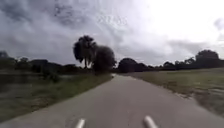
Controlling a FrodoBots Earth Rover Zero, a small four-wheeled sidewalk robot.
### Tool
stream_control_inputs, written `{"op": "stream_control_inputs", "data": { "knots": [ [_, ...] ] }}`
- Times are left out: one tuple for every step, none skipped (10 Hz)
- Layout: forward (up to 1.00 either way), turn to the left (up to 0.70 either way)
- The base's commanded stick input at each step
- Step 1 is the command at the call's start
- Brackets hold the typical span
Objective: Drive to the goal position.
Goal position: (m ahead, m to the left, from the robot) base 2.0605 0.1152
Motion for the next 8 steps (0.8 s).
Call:
{"op": "stream_control_inputs", "data": {
  "knots": [
    [0.69, 0.03],
    [0.69, 0.03],
    [0.69, 0.03],
    [0.69, 0.03],
    [0.69, 0.03],
    [0.69, 0.03],
    [0.69, 0.03],
    [0.69, 0.03]
  ]
}}
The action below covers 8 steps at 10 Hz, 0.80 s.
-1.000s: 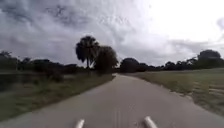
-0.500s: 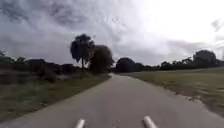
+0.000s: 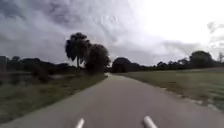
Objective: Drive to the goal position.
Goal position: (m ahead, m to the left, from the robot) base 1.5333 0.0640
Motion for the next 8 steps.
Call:
{"op": "stream_control_inputs", "data": {
  "knots": [
    [0.69, 0.03],
    [0.69, 0.03],
    [0.69, 0.03],
    [0.69, 0.03],
    [0.69, 0.03],
    [0.69, 0.03],
    [0.69, 0.03],
    [0.69, 0.03]
  ]
}}
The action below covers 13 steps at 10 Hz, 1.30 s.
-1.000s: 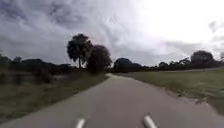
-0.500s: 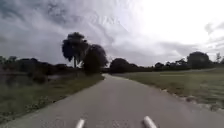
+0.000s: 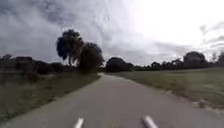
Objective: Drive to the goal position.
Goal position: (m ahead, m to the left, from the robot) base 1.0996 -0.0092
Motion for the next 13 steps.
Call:
{"op": "stream_control_inputs", "data": {
  "knots": [
    [0.69, 0.03],
    [0.69, 0.03],
    [0.69, 0.03],
    [0.69, 0.03],
    [0.69, 0.03],
    [0.69, 0.03],
    [0.69, 0.03],
    [0.69, 0.03],
    [0.69, 0.03],
    [0.69, 0.03],
    [0.69, 0.03],
    [0.69, 0.06],
    [0.69, 0.1]
  ]
}}
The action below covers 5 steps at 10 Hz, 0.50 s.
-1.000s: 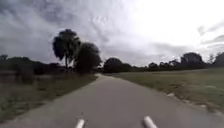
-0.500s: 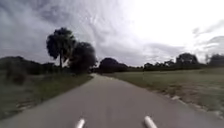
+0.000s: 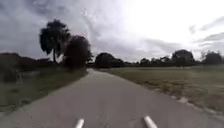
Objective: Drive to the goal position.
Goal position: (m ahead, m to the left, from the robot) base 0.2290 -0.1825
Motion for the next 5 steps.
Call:
{"op": "stream_control_inputs", "data": {
  "knots": [
    [0.69, 0.15],
    [0.69, 0.19],
    [0.69, 0.23],
    [0.69, 0.28],
    [0.69, 0.32]
  ]
}}
